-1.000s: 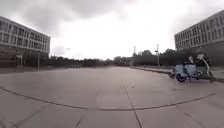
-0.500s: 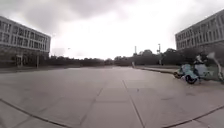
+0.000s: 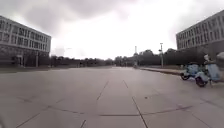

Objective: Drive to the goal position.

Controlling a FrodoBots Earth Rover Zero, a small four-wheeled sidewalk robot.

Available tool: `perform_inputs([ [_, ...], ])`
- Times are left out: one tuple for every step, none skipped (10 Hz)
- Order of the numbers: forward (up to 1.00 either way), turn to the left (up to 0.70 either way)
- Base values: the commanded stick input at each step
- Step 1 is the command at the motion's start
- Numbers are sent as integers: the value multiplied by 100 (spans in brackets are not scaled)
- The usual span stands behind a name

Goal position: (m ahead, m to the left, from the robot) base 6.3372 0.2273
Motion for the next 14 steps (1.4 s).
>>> perform_inputs([
  [85,0],
  [85,0],
  [85,-20],
  [85,0],
  [85,0],
  [85,0],
  [85,0],
  [85,0],
  [85,0],
  [85,0],
  [85,0],
  [85,0],
  [85,0],
  [85,0],
])
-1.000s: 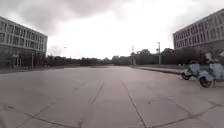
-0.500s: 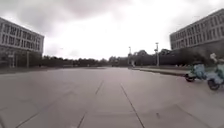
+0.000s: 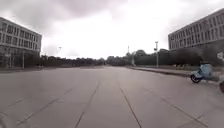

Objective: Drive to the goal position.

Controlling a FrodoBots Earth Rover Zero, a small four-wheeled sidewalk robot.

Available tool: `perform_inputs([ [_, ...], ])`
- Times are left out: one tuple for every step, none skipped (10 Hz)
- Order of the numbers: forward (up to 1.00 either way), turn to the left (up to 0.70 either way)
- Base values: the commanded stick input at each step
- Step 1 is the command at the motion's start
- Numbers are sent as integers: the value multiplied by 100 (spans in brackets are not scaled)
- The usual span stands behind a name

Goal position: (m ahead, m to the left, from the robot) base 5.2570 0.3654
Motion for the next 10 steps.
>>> perform_inputs([
  [85,0],
  [85,0],
  [85,0],
  [85,0],
  [85,0],
  [85,0],
  [85,0],
  [85,0],
  [85,0],
  [85,0],
])
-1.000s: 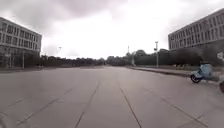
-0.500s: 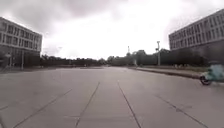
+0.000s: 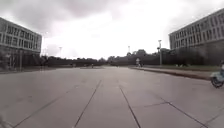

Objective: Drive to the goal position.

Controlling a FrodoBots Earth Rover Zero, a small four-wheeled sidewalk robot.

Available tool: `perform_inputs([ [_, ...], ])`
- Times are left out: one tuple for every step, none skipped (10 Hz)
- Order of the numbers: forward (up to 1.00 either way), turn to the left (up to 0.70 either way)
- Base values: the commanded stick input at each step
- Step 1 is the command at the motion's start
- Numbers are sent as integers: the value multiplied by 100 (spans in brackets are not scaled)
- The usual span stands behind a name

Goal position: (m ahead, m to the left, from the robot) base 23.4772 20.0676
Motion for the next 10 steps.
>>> perform_inputs([
  [85,0],
  [85,0],
  [85,0],
  [85,0],
  [85,0],
  [85,0],
  [85,0],
  [85,0],
  [85,0],
  [85,0],
])
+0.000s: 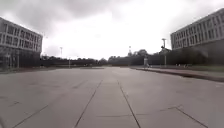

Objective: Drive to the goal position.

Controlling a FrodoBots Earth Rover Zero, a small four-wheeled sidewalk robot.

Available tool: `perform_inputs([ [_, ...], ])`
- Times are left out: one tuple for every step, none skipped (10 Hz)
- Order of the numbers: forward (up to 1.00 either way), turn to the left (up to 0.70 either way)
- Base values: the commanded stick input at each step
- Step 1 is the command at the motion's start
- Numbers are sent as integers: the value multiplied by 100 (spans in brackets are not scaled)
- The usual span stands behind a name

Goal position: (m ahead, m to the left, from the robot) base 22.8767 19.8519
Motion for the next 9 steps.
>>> perform_inputs([
  [85,0],
  [85,0],
  [85,0],
  [85,0],
  [85,0],
  [85,0],
  [85,0],
  [85,0],
  [85,0],
])
